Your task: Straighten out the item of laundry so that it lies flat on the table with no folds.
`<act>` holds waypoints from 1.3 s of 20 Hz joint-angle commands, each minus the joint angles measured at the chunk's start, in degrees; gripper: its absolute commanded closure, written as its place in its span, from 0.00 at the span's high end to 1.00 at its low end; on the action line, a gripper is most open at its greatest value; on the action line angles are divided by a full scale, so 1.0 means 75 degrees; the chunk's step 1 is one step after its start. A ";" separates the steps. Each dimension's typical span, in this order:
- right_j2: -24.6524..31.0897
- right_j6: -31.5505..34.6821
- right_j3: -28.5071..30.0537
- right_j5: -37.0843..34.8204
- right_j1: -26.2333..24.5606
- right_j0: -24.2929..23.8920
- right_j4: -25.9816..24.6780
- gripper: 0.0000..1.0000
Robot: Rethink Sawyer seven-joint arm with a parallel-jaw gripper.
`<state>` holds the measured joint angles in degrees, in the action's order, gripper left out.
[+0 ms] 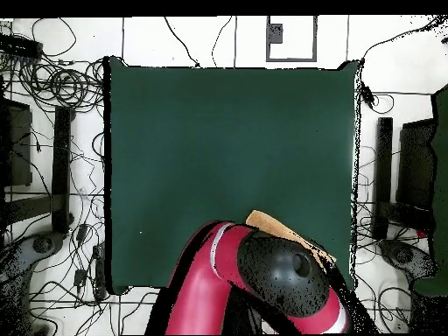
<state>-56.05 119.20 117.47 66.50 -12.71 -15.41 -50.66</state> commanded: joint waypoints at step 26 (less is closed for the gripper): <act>0.4191 0.1438 -0.0115 -0.3577 0.3613 -0.1166 -0.0078 1.00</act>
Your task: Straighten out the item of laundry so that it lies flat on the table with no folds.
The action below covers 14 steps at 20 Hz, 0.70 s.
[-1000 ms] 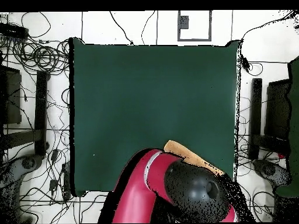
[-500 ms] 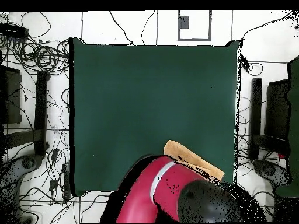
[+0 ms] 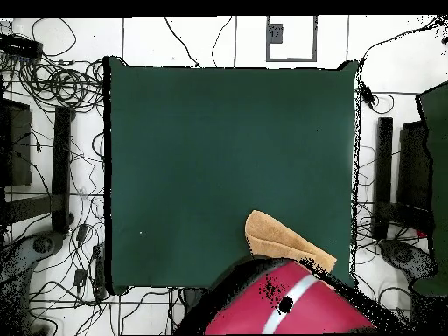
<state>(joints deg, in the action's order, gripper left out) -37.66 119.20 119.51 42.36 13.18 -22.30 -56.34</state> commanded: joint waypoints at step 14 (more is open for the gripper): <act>0.3401 0.1669 -0.0123 -0.2472 0.1145 -0.0770 0.0024 1.00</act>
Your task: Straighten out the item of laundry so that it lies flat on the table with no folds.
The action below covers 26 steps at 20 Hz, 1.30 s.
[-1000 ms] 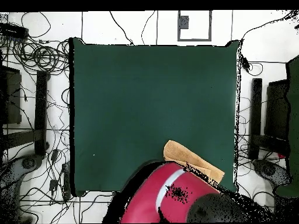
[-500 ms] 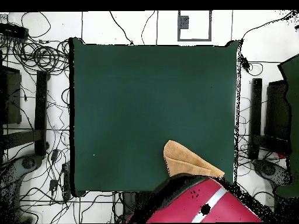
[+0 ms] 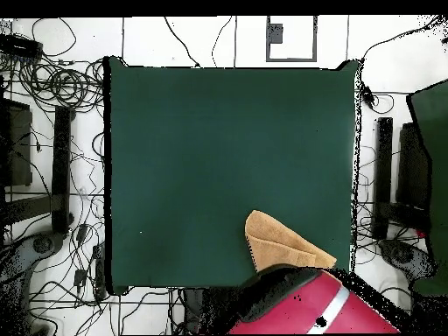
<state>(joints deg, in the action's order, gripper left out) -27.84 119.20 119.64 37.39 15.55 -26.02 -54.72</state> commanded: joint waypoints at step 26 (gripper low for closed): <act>0.2018 0.0475 -0.0900 0.1180 -0.0998 -0.0496 0.1201 1.00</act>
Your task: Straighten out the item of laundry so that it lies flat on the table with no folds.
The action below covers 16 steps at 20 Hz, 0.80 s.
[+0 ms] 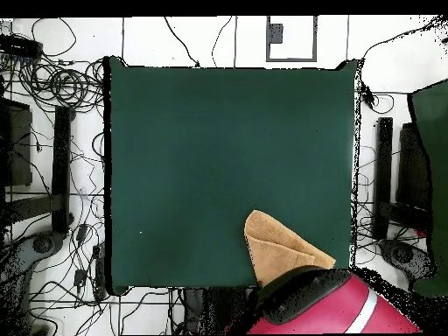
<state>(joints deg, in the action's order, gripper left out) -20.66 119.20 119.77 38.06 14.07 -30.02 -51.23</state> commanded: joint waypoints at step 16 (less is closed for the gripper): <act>0.0937 0.0351 -0.1298 0.1377 -0.0958 -0.0062 0.0696 1.00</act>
<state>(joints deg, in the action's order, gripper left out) -21.80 119.20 119.77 45.26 11.13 -31.75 -50.60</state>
